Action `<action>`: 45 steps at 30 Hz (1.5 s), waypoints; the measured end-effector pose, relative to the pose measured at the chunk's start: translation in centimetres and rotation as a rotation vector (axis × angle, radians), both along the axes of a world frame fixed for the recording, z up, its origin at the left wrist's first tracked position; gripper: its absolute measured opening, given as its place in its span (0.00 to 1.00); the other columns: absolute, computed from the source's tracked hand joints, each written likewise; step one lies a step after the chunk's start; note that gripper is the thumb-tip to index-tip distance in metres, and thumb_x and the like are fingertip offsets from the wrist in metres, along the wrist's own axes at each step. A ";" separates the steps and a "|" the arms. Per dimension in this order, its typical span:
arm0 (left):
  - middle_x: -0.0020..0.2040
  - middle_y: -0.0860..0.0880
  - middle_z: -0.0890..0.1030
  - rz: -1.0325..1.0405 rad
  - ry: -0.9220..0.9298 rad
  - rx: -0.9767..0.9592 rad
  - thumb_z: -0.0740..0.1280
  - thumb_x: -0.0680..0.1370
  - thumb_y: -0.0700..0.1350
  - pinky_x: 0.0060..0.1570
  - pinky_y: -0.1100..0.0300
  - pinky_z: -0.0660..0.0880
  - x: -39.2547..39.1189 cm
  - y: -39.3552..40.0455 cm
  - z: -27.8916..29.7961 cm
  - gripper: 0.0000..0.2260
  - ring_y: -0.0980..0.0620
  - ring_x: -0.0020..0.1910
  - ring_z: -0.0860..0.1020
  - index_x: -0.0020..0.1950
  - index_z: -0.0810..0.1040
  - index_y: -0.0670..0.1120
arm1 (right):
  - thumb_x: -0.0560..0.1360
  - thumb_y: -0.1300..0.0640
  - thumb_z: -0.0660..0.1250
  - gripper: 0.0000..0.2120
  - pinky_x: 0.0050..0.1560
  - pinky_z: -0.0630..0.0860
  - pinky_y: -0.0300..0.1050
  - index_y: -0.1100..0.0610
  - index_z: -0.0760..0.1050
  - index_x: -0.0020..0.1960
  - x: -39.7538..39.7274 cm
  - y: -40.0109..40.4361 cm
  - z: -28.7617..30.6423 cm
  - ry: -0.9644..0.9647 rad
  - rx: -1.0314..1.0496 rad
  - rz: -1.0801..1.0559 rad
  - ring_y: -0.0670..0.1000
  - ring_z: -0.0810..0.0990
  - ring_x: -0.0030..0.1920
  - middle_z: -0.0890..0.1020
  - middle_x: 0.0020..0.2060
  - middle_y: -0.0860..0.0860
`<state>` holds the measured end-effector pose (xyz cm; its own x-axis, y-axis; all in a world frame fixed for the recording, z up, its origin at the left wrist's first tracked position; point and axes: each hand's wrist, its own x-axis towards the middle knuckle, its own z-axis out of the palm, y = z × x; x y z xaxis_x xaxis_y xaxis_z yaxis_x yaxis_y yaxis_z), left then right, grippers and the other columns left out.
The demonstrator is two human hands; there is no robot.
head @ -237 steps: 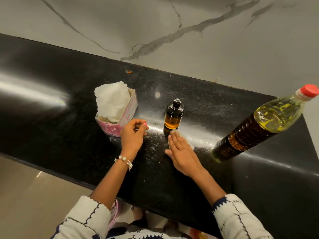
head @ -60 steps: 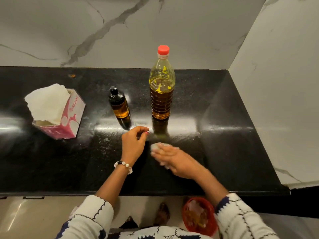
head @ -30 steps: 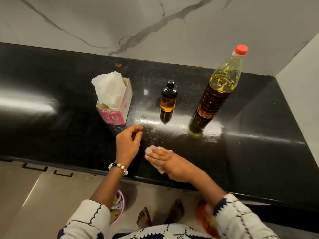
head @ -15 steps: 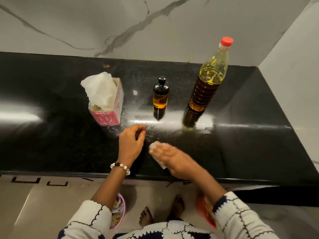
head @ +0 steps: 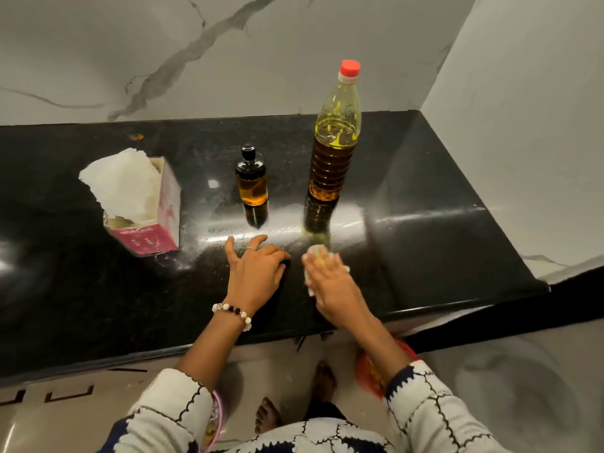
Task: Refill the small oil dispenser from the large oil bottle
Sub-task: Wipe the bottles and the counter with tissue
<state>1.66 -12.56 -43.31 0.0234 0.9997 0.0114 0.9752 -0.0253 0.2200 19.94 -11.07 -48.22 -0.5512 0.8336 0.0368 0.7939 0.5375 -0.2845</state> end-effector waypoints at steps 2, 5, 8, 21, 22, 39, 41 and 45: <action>0.60 0.60 0.79 -0.005 0.032 0.005 0.63 0.79 0.50 0.68 0.35 0.43 0.4 0.0 -0.1 0.10 0.51 0.72 0.65 0.58 0.79 0.58 | 0.77 0.54 0.48 0.26 0.73 0.46 0.62 0.56 0.62 0.74 2.4 0.1 0.6 -0.053 0.052 0.174 0.54 0.57 0.74 0.63 0.73 0.52; 0.58 0.59 0.80 -0.004 0.049 0.012 0.64 0.78 0.49 0.68 0.34 0.43 0.8 0.0 -0.2 0.09 0.49 0.71 0.67 0.57 0.80 0.57 | 0.76 0.57 0.51 0.26 0.72 0.40 0.61 0.50 0.59 0.75 8.9 2.6 0.8 -0.064 0.067 -0.026 0.50 0.58 0.74 0.63 0.73 0.48; 0.58 0.58 0.80 0.025 0.062 0.008 0.64 0.79 0.49 0.68 0.33 0.43 0.8 -0.1 -0.3 0.09 0.49 0.71 0.67 0.57 0.80 0.57 | 0.81 0.58 0.53 0.23 0.72 0.38 0.60 0.52 0.56 0.76 13.4 5.1 1.1 -0.057 0.035 -0.455 0.47 0.54 0.76 0.60 0.75 0.49; 0.48 0.55 0.82 0.199 0.113 0.060 0.65 0.78 0.48 0.66 0.32 0.44 4.1 0.7 -0.3 0.07 0.46 0.63 0.74 0.48 0.83 0.55 | 0.69 0.71 0.63 0.37 0.75 0.43 0.41 0.58 0.53 0.74 7.0 -1.9 -0.1 0.090 -0.045 0.346 0.54 0.55 0.74 0.58 0.74 0.54; 0.47 0.55 0.82 0.215 0.109 0.058 0.65 0.78 0.49 0.66 0.33 0.43 4.4 0.8 -0.3 0.07 0.46 0.62 0.74 0.48 0.83 0.55 | 0.68 0.74 0.63 0.38 0.74 0.41 0.37 0.57 0.53 0.74 9.3 -0.9 0.1 0.091 -0.067 0.269 0.54 0.55 0.74 0.57 0.73 0.52; 0.50 0.56 0.81 0.368 0.075 -0.022 0.61 0.81 0.49 0.66 0.29 0.46 6.3 1.1 0.4 0.11 0.48 0.63 0.72 0.56 0.80 0.61 | 0.72 0.68 0.60 0.30 0.75 0.56 0.55 0.62 0.59 0.74 4.7 5.1 1.8 0.095 -0.155 0.185 0.57 0.60 0.73 0.64 0.72 0.59; 0.50 0.57 0.81 0.378 0.095 -0.006 0.61 0.80 0.47 0.66 0.29 0.47 6.4 1.1 0.2 0.12 0.48 0.62 0.72 0.56 0.80 0.61 | 0.72 0.71 0.59 0.36 0.75 0.40 0.46 0.59 0.51 0.76 5.2 2.3 2.2 0.043 -0.136 0.431 0.51 0.46 0.76 0.51 0.76 0.54; 0.52 0.57 0.80 0.371 0.094 -0.017 0.62 0.79 0.43 0.66 0.28 0.45 6.4 0.8 -0.1 0.15 0.47 0.64 0.71 0.57 0.79 0.61 | 0.73 0.73 0.56 0.36 0.74 0.39 0.39 0.52 0.50 0.76 11.6 4.2 2.5 0.067 -0.163 0.379 0.43 0.44 0.75 0.49 0.75 0.46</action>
<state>8.05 -11.75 -43.39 -0.3400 0.9404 0.0101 0.9333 0.3361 0.1264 31.56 -6.88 -45.77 -0.8212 0.5697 -0.0321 0.5249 0.7321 -0.4342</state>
